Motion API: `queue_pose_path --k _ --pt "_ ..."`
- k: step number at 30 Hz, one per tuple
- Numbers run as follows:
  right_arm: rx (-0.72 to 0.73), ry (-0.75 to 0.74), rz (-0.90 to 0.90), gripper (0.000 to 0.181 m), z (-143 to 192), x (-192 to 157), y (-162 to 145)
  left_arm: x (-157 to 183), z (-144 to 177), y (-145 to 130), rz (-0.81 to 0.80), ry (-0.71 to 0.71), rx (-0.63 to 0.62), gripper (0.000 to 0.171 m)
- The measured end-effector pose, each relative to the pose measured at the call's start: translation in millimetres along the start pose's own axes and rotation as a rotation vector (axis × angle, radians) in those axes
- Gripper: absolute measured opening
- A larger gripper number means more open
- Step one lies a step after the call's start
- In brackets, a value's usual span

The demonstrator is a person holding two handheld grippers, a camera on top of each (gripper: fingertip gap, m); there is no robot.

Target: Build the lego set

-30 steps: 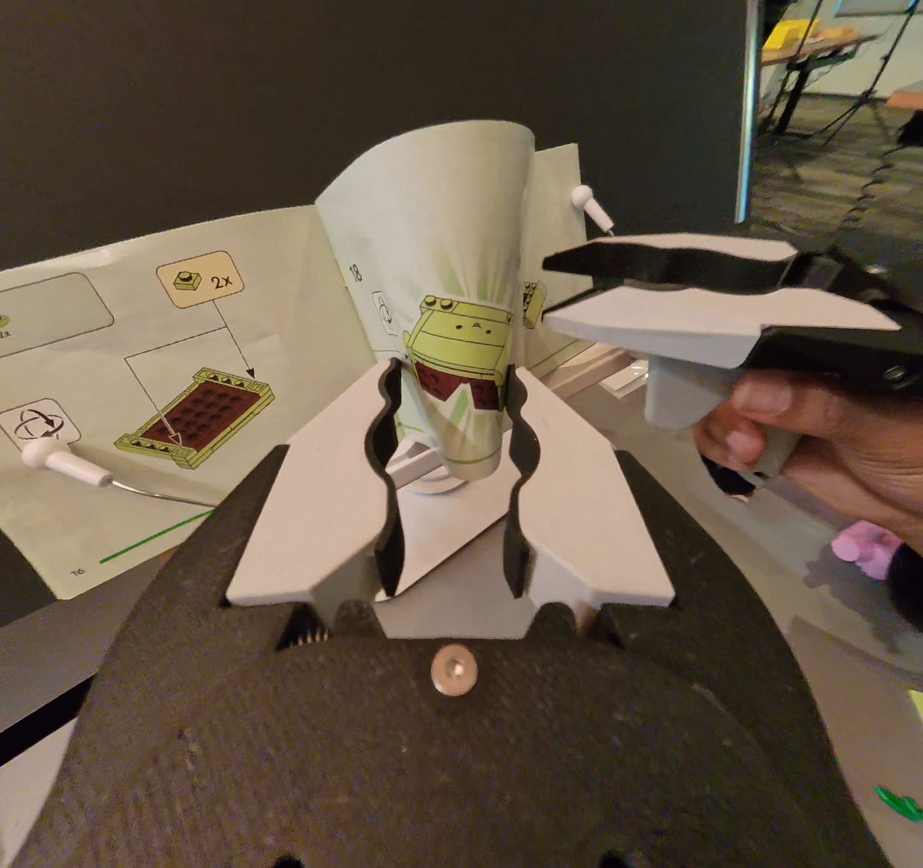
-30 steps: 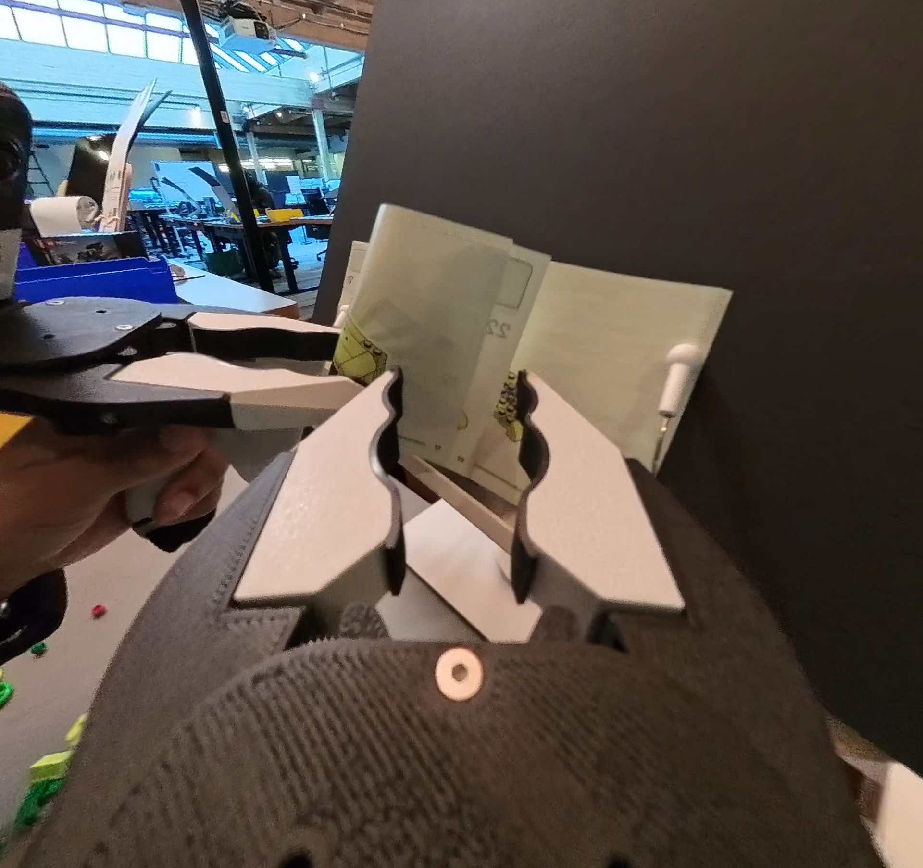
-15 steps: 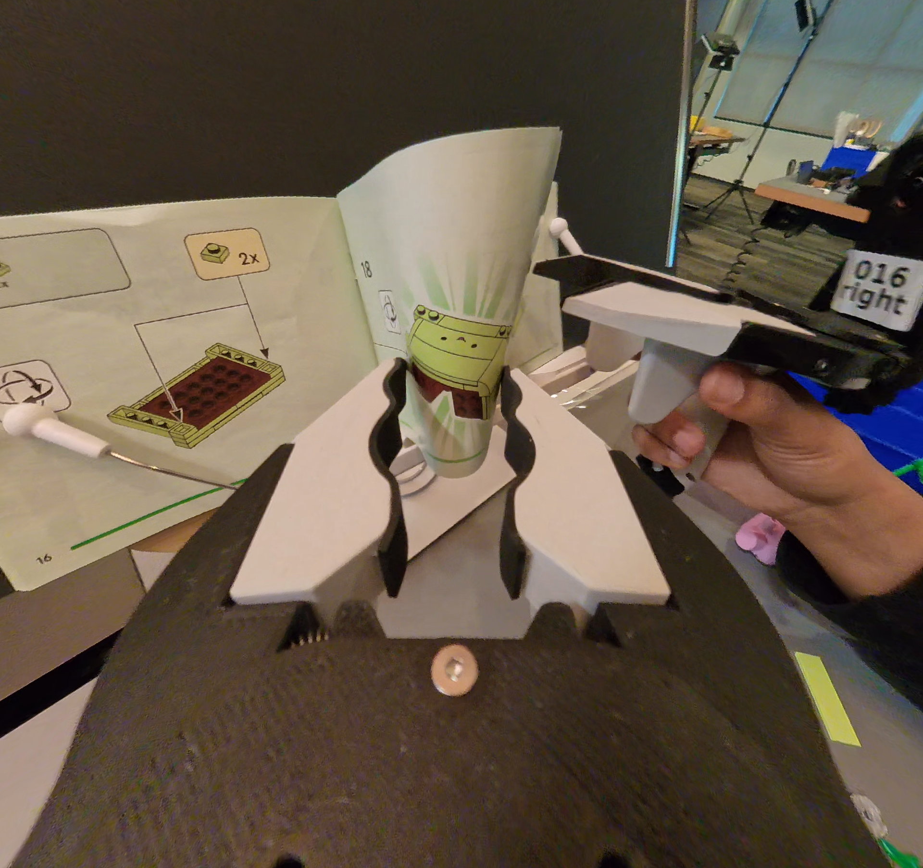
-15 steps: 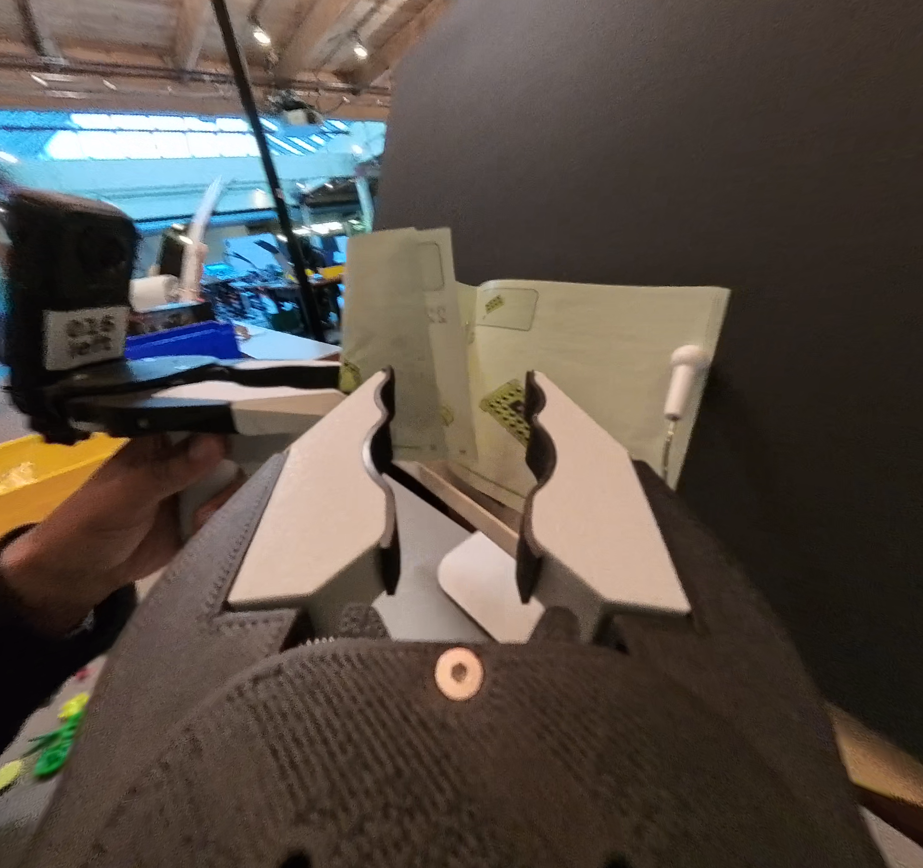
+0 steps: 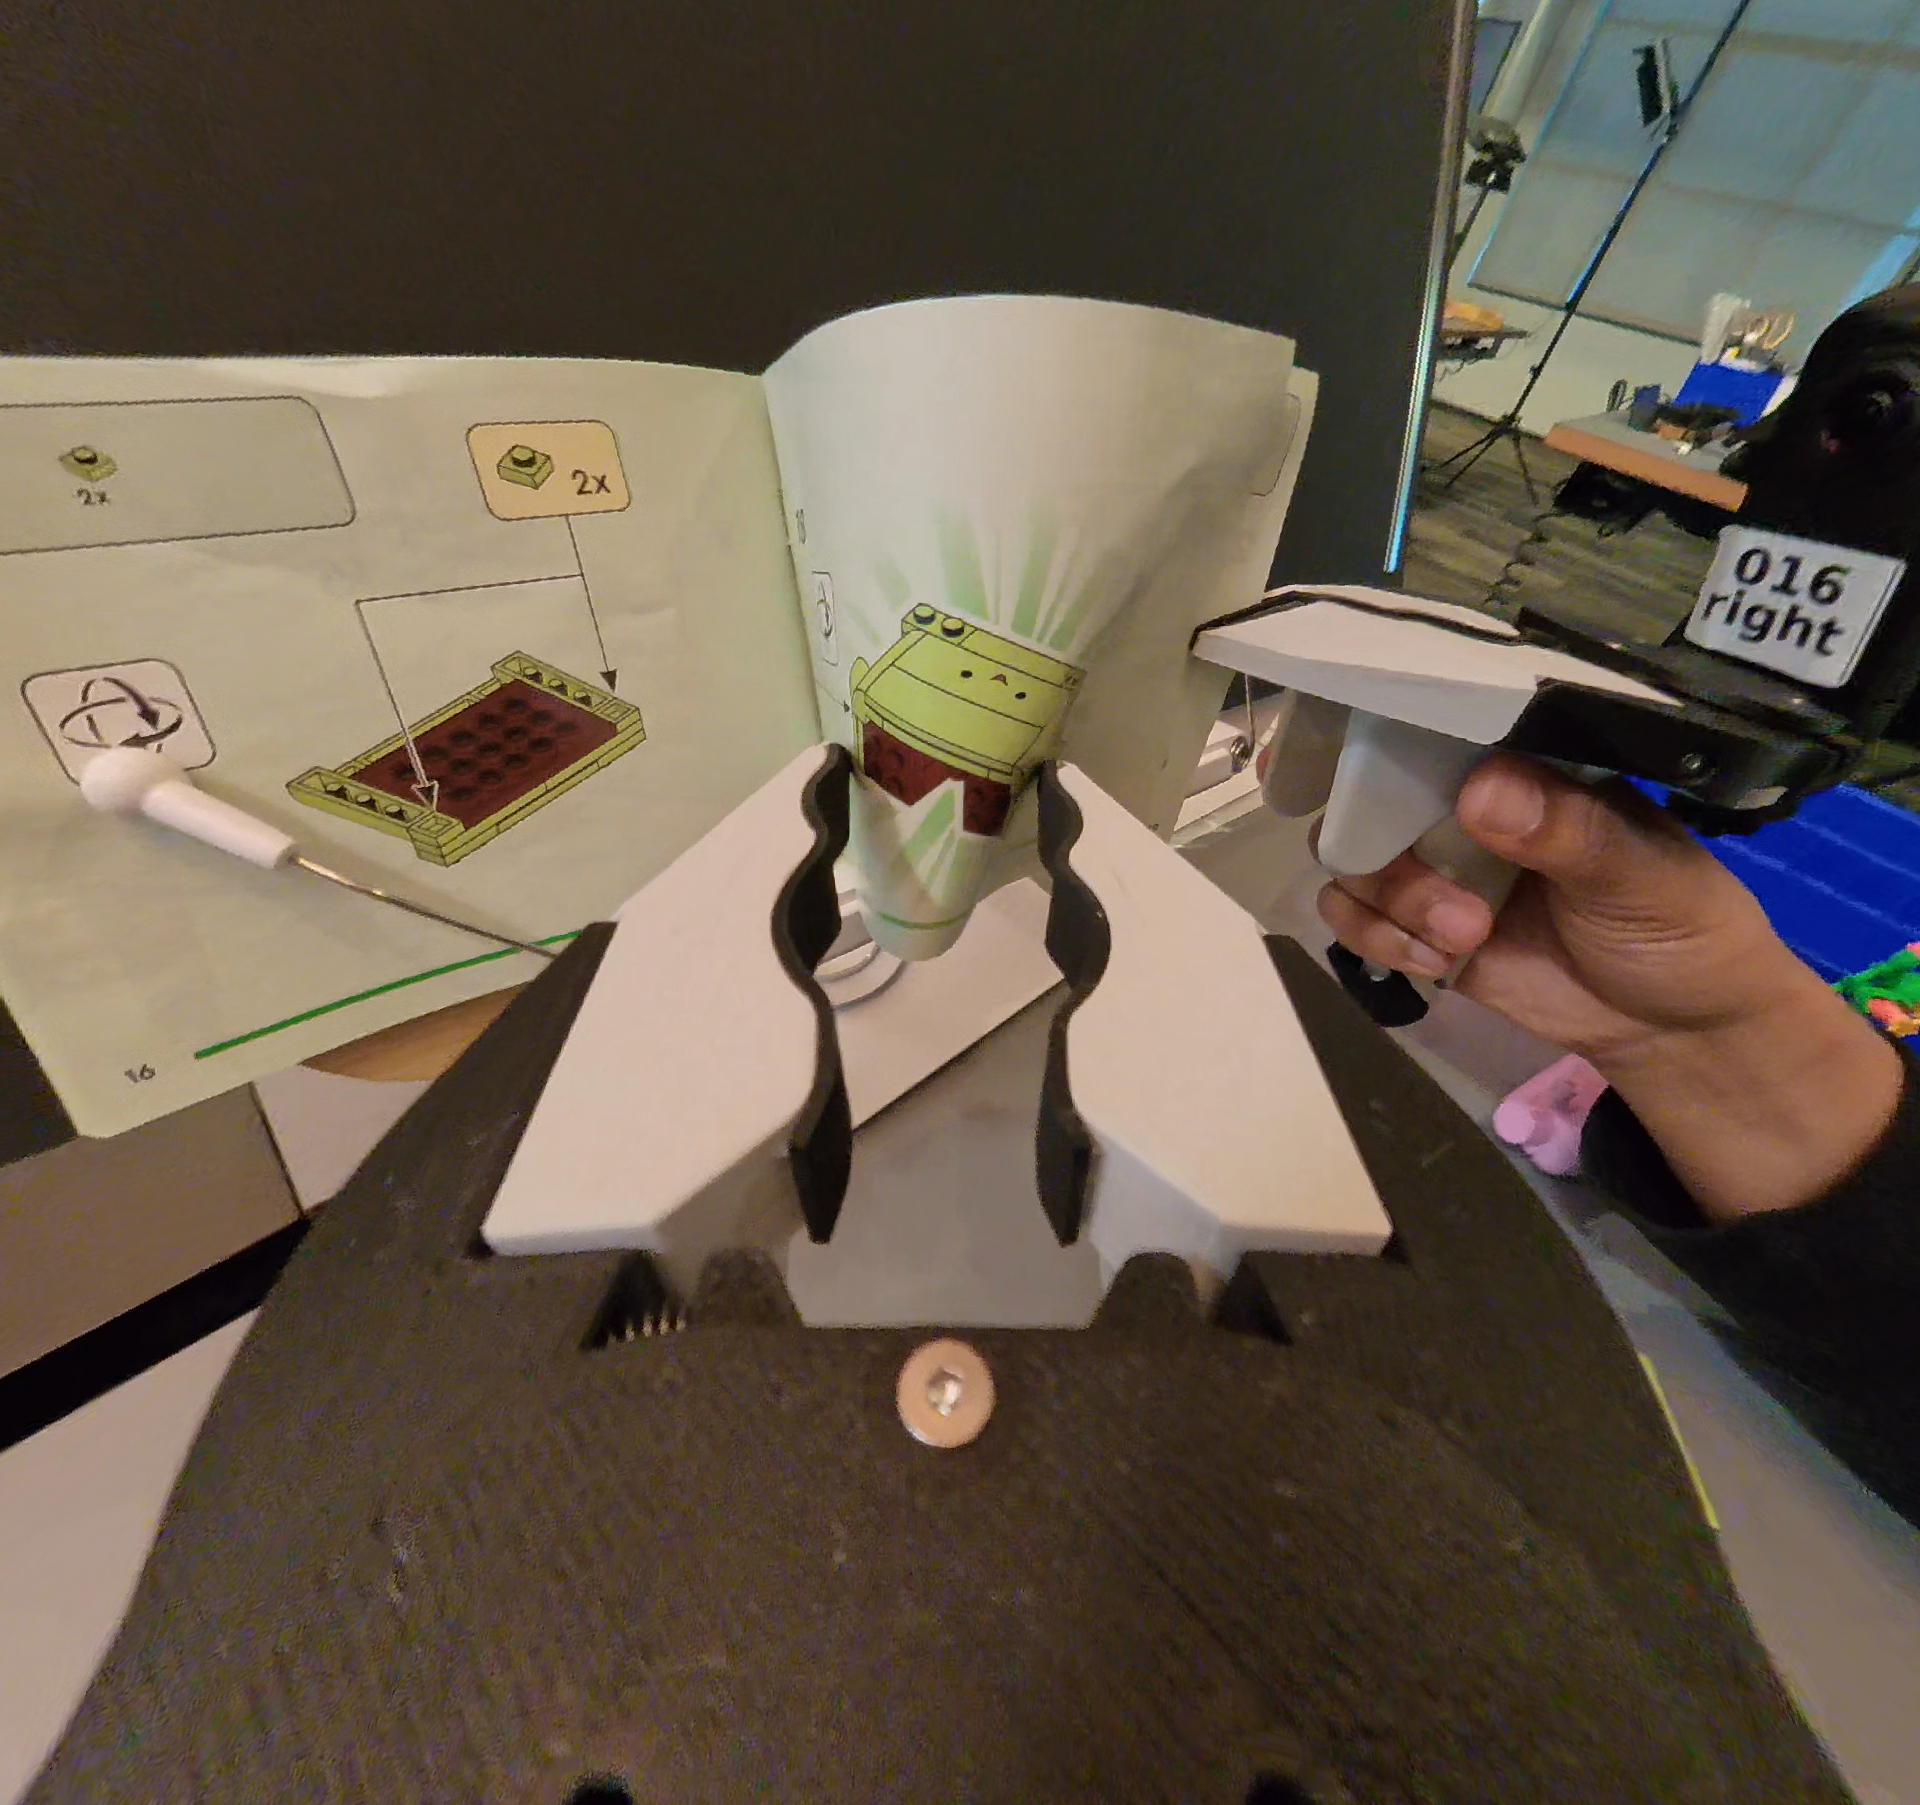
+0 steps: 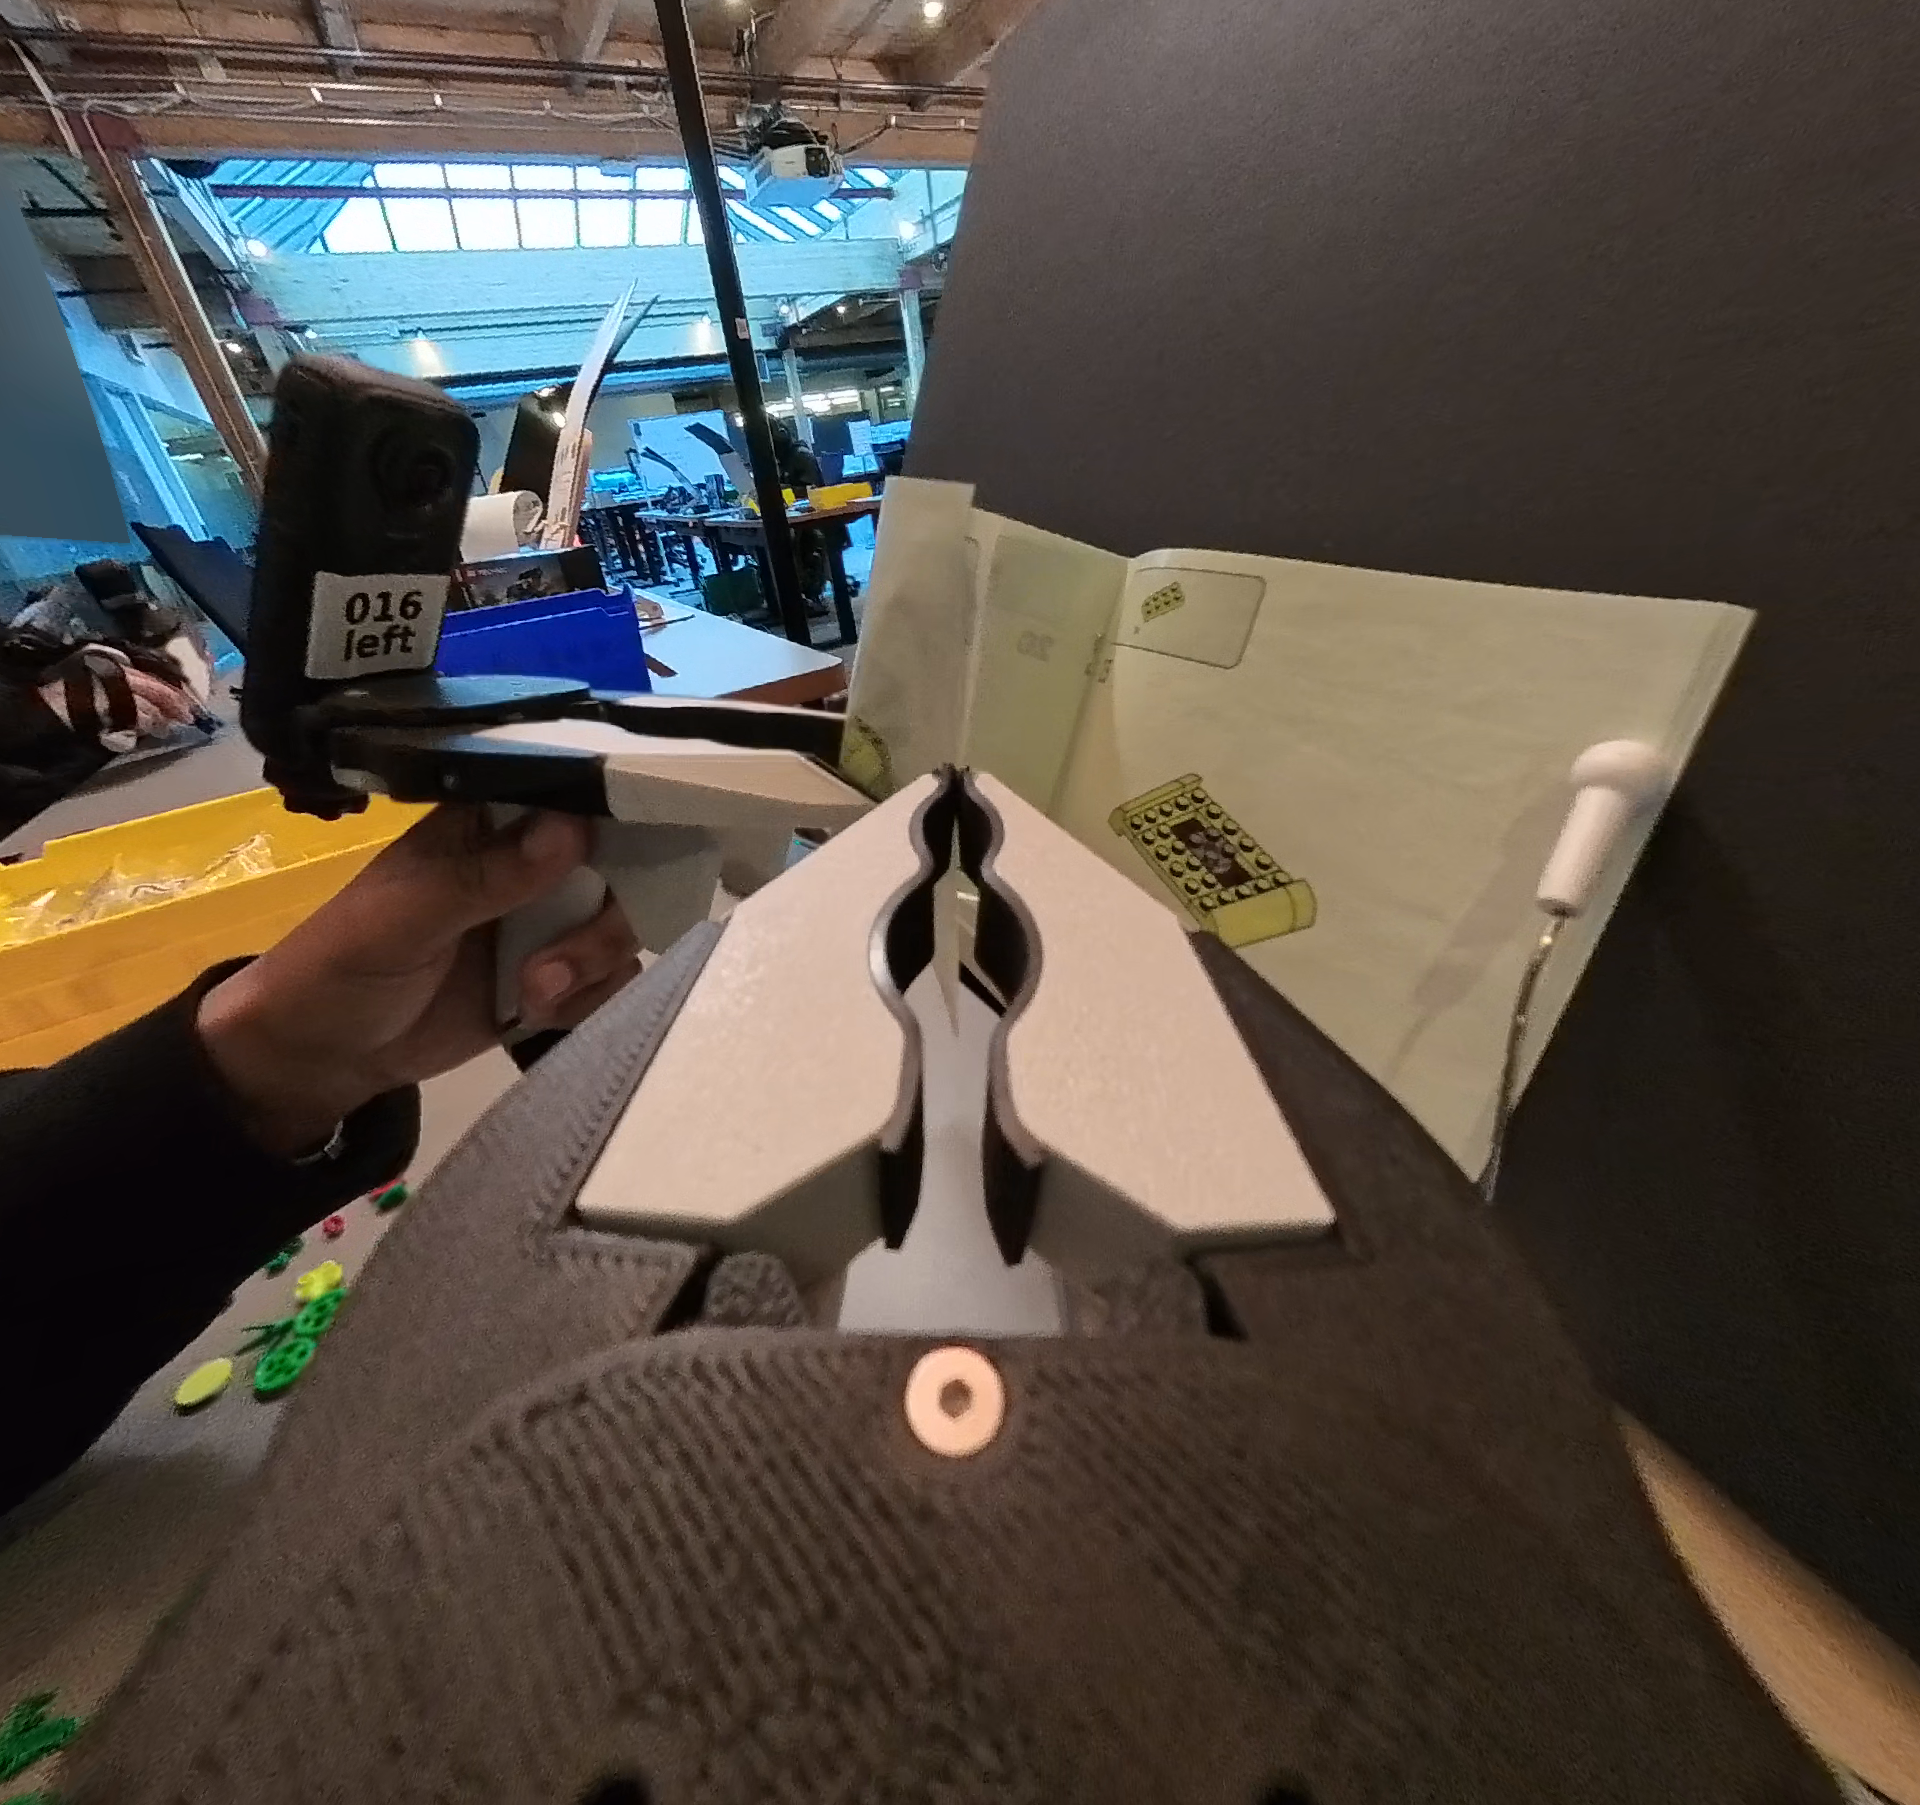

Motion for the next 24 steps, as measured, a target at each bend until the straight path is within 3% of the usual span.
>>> queue_pose_path --k 5,10,13,15,17,20,24 --pt "0.044 0.020 -0.064 0.000 4 1 7 -22 11 8 0.084 0.106 0.064 0.023" --pt "0.091 0.052 -0.145 0.000 2 -2 13 -20 24 26 0.106 0.121 0.171 0.041" --pt "0.086 0.118 -0.176 0.000 -7 -19 9 6 25 34 0.027 0.037 0.221 0.064" --pt "0.084 0.140 -0.195 0.000 -10 -25 8 33 24 33 -0.081 -0.089 0.221 0.108" --pt "0.087 0.167 -0.223 0.000 -11 -28 8 29 19 21 -0.239 0.026 0.130 0.118" --pt "0.084 0.180 -0.253 0.000 -10 -28 9 14 11 8 -0.389 0.158 0.042 0.110" --pt "0.061 0.159 -0.224 0.000 -7 -24 9 7 7 8 -0.353 0.167 0.032 0.087"
Point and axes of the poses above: each gripper's, where its closed fingertips meet, z back along the fingers, y out of its top, x = y × z across the jaws, the point moved 4 cm from there along z, back along the fingers, and after that the axes turned 12 degrees about x, right-handed, at the moved point
